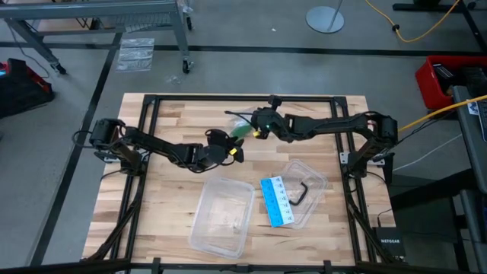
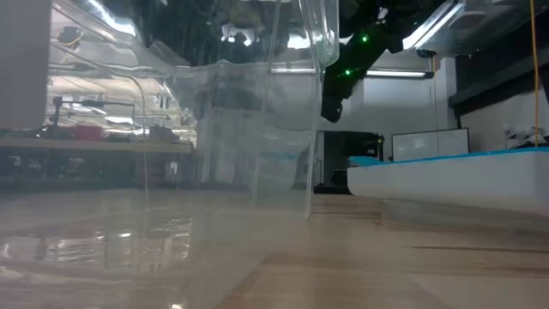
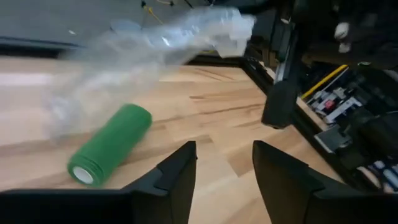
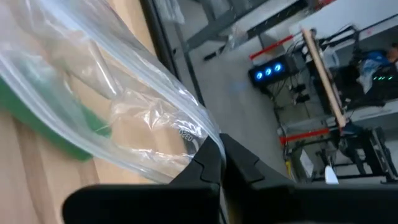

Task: Roll bandage
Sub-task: Put the green bandage into the transparent zip bag

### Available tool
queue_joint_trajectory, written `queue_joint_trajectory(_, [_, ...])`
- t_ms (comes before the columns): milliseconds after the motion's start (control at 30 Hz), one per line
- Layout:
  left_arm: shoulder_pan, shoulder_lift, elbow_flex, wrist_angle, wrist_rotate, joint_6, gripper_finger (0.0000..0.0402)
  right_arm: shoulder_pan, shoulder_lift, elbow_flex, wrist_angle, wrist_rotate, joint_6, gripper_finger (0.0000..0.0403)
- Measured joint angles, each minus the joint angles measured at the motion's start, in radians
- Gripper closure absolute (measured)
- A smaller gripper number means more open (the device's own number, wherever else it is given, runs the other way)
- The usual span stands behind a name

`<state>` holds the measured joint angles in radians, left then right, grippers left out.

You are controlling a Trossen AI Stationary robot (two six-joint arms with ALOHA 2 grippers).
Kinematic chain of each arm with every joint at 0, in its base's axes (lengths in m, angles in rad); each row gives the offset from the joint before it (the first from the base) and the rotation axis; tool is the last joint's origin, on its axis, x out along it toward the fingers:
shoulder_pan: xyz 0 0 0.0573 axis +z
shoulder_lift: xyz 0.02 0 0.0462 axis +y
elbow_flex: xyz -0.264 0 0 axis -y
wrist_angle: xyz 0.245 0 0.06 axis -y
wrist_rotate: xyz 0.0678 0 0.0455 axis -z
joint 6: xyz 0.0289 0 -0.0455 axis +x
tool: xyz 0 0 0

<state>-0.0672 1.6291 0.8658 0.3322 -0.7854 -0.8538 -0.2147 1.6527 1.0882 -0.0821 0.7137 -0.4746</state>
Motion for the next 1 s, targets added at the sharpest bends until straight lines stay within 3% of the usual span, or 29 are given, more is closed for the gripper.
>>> queue_joint_trajectory(367, [0.059, 0.0, 0.0, 0.0, 0.003, 0.083, 0.0249, -0.091, 0.0, 0.0, -0.067, -0.027, 0.0, 0.0402])
queue_joint_trajectory(633, [0.104, 0.0, 0.0, 0.0, 0.166, 0.2, 0.0249, -0.129, 0.0, 0.0, -0.141, -0.071, -0.001, 0.0402])
queue_joint_trajectory(1000, [0.13, 0.0, 0.0, 0.0, 0.236, 0.352, 0.0249, -0.15, 0.0, 0.0, -0.155, -0.07, -0.033, 0.0402])
